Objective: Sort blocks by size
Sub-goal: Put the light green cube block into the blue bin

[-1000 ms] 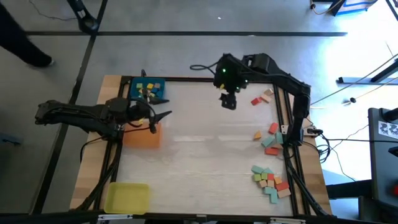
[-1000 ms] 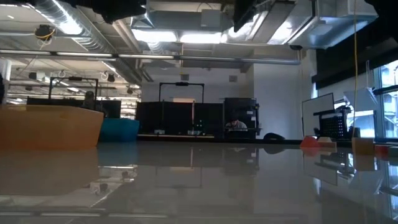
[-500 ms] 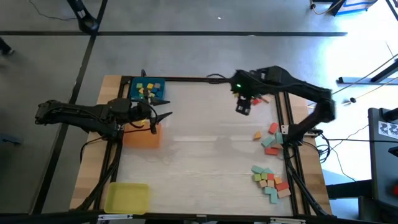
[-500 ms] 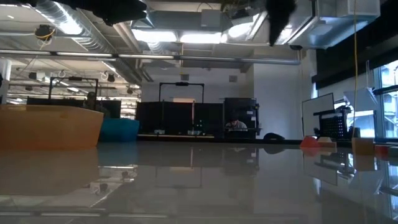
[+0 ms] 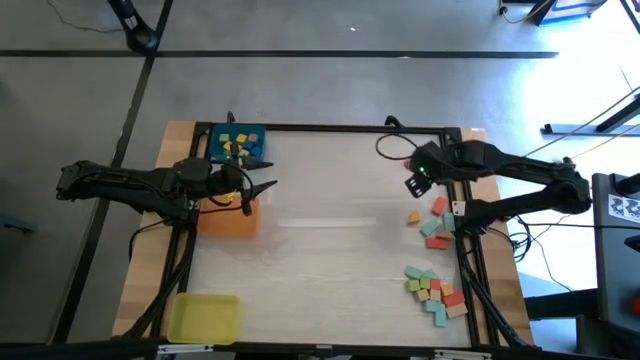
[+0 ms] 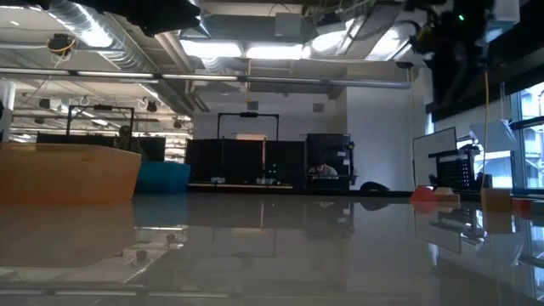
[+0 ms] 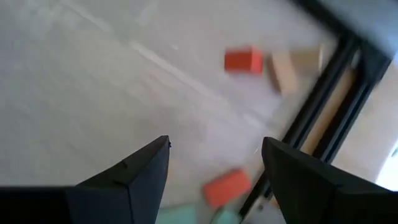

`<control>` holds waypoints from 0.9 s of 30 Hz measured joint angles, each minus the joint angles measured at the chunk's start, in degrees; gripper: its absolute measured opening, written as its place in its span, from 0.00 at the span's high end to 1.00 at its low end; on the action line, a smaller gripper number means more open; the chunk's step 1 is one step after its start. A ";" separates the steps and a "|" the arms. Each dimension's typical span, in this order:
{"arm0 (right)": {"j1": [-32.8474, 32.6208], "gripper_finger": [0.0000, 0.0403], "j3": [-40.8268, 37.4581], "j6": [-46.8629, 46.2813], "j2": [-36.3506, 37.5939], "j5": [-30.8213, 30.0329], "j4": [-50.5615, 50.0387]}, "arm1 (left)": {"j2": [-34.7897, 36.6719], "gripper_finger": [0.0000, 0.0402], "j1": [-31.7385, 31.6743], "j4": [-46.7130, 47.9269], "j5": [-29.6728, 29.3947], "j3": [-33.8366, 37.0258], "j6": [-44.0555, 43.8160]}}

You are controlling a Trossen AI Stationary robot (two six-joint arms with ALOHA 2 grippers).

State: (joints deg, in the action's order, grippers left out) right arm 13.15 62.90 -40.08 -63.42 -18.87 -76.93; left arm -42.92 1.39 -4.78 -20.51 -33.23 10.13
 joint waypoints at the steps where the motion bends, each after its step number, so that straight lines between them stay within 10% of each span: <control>1: 0.00 0.36 -1.69 -2.17 0.64 1.16 0.11 | 0.00 0.49 0.00 -0.01 0.00 0.00 0.00; 13: 4.43 0.36 -18.01 -9.50 -0.37 11.78 8.79 | 0.00 0.49 0.00 -0.07 -0.02 0.00 -0.20; 27: 4.50 0.36 -19.72 -17.94 -1.90 18.01 8.35 | 0.02 0.49 0.00 1.60 -0.02 0.00 -0.83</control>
State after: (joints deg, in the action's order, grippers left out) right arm 17.65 43.18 -58.02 -65.33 -0.85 -68.58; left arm -42.89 1.39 -3.18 -20.53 -33.23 9.30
